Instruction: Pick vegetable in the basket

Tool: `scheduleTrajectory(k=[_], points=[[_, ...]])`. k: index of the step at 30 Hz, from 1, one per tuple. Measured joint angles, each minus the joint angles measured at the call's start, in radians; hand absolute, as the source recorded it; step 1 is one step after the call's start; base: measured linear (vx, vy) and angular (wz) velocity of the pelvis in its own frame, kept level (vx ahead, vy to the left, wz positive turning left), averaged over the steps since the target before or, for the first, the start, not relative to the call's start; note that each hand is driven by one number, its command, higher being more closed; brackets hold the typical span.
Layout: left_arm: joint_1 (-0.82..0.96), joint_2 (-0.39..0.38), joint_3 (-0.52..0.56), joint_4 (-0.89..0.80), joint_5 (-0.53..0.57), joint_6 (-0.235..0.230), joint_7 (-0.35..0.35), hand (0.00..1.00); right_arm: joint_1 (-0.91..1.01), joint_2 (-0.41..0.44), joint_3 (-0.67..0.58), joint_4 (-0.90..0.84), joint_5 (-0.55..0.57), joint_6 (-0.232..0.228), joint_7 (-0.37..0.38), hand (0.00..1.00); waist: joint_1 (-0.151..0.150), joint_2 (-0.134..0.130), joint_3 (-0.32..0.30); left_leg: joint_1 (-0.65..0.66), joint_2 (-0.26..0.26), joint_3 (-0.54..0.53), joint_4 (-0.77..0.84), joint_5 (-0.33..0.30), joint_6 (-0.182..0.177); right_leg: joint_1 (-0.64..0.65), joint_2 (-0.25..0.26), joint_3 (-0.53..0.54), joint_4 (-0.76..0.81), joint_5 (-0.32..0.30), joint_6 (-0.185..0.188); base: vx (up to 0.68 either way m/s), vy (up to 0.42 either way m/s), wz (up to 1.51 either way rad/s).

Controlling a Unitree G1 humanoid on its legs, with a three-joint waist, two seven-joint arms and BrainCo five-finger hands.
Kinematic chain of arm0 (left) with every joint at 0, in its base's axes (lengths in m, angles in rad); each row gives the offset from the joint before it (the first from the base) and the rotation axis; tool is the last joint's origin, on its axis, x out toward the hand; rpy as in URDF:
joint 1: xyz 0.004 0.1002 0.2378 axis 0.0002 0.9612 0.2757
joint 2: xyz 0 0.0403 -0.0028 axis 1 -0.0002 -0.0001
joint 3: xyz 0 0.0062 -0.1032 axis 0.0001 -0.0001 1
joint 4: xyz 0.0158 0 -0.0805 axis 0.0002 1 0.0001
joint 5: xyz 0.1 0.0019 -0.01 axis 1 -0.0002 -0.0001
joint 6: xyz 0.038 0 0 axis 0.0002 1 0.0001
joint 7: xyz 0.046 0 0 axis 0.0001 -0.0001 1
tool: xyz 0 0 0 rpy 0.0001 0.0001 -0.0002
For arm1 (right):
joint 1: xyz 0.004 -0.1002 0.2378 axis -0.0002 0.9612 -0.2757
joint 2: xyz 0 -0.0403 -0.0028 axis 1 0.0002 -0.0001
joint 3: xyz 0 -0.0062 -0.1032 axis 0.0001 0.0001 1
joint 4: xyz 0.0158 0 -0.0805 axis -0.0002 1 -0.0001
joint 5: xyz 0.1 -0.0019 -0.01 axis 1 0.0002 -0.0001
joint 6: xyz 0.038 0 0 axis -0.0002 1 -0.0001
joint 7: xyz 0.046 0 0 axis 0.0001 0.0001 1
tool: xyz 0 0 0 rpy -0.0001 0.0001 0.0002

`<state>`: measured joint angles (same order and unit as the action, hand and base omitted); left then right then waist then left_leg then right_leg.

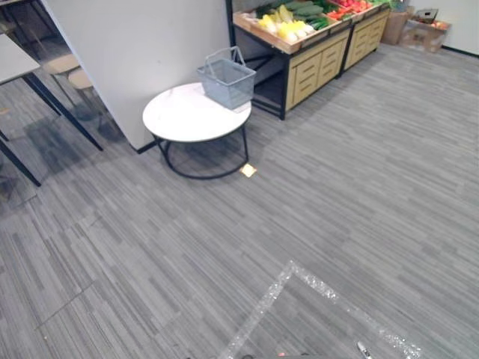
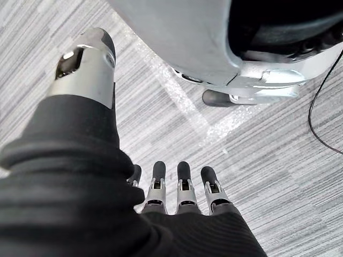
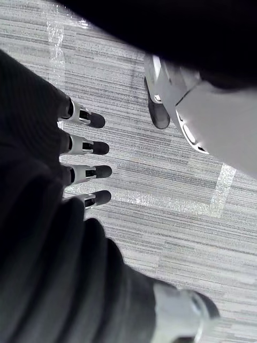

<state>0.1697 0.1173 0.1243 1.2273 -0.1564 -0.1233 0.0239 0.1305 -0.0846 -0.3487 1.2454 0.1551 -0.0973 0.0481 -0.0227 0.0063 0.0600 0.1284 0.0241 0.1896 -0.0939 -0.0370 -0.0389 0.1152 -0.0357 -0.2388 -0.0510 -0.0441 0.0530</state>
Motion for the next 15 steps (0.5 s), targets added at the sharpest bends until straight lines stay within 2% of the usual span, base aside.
scheduleTrajectory(k=[15], points=[[0.002, -0.003, 0.0, -0.001, 0.0, -0.005, 0.013, 0.0, -0.012, 0.005, -0.006, -0.014, -0.004, -0.005, -0.014, 0.0, 0.0, -0.005, 0.01, -0.003, 0.003, 0.015, -0.007, -0.001, -0.001, -0.009, 0.0, 0.0, -0.002, -0.008, 0.007, -0.07, -0.015, -0.02]])
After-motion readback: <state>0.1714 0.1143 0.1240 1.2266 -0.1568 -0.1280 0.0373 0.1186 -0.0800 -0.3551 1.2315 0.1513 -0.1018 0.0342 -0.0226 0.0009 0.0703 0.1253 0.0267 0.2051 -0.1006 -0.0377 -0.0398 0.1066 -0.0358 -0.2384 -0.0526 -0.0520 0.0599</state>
